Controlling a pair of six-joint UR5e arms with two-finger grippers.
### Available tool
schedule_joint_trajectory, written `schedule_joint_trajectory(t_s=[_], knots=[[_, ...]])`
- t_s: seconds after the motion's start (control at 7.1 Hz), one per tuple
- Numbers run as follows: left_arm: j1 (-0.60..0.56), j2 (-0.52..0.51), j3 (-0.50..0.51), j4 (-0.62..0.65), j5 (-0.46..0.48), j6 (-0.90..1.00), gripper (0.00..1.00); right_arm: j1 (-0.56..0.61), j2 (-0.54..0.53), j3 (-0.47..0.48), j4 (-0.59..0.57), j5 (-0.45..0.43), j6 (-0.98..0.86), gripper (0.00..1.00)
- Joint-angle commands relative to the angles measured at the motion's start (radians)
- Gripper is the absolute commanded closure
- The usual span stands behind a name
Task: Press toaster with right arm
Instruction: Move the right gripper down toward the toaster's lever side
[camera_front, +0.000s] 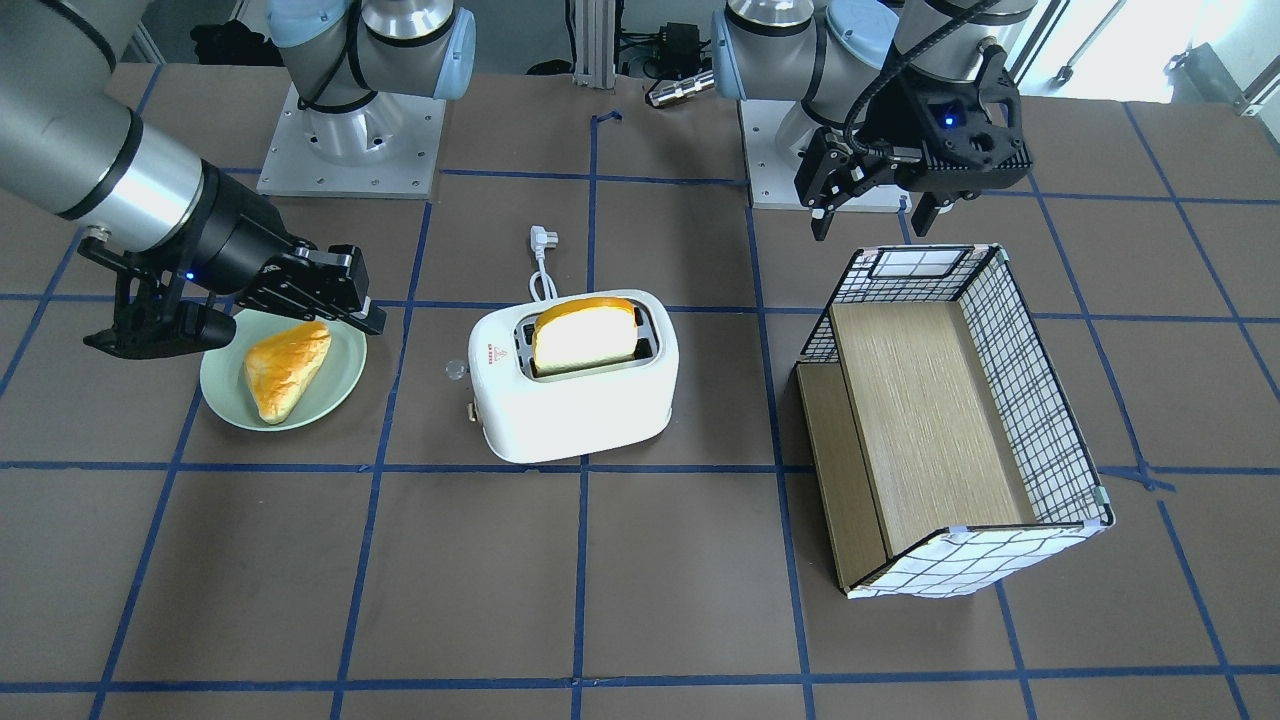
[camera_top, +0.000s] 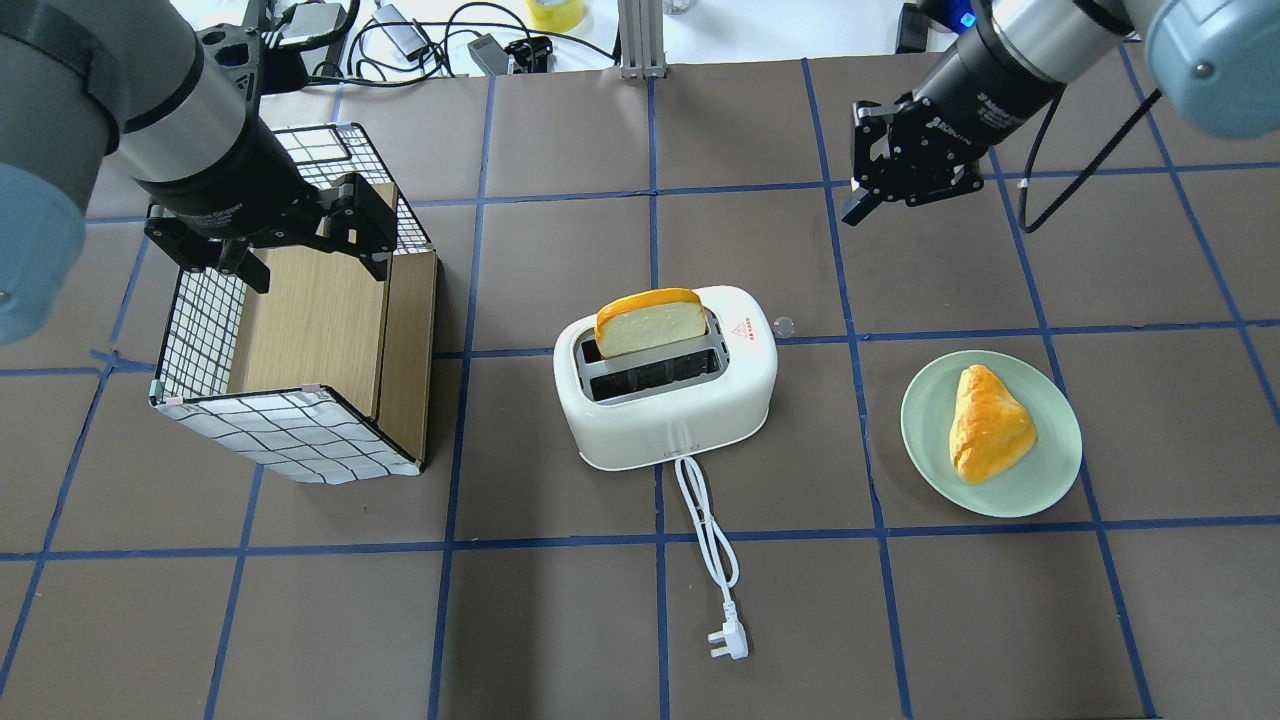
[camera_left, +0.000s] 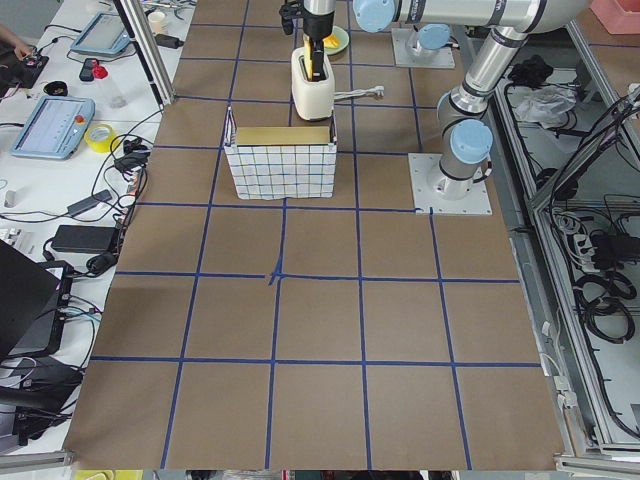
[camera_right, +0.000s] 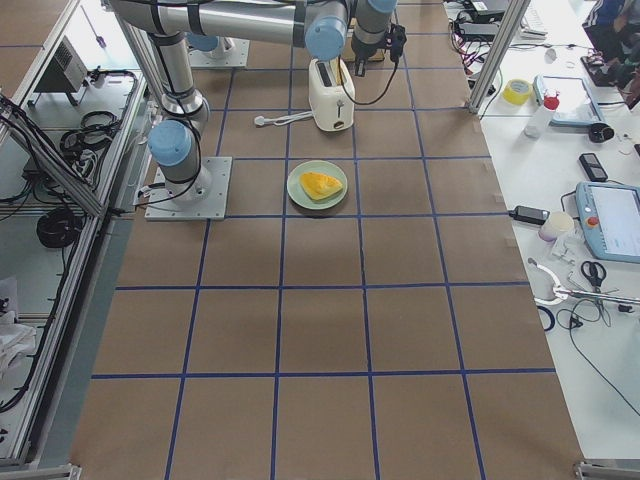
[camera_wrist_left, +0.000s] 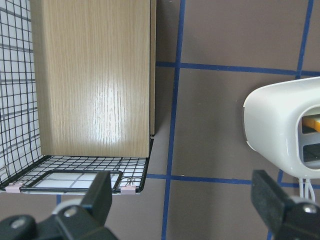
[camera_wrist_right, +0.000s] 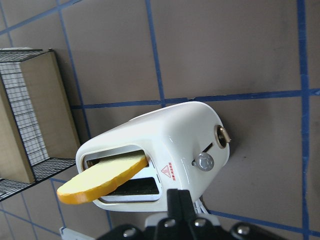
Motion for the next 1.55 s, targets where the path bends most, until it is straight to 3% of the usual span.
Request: schedule_joint_trajectory(t_s=[0.0,0.28,0.85,1.41], knots=[[0.0,0.0,0.0,0.0,-0.001,0.0,0.0,-0.063,0.011,0.113,-0.015,0.201,-0.189,1.0],[0.0,0.0,0.0,0.0,-0.001,0.0,0.0,-0.083,0.063,0.183,-0.056,0.341,-0.326,1.0],[0.0,0.0,0.0,0.0,0.0,0.0,0.0,-0.086,0.135,0.307,-0.206,0.4,-0.466,1.0],[0.0,0.0,0.0,0.0,-0.001,0.0,0.0,-0.085,0.136,0.368,-0.224,0.398,-0.477,1.0]])
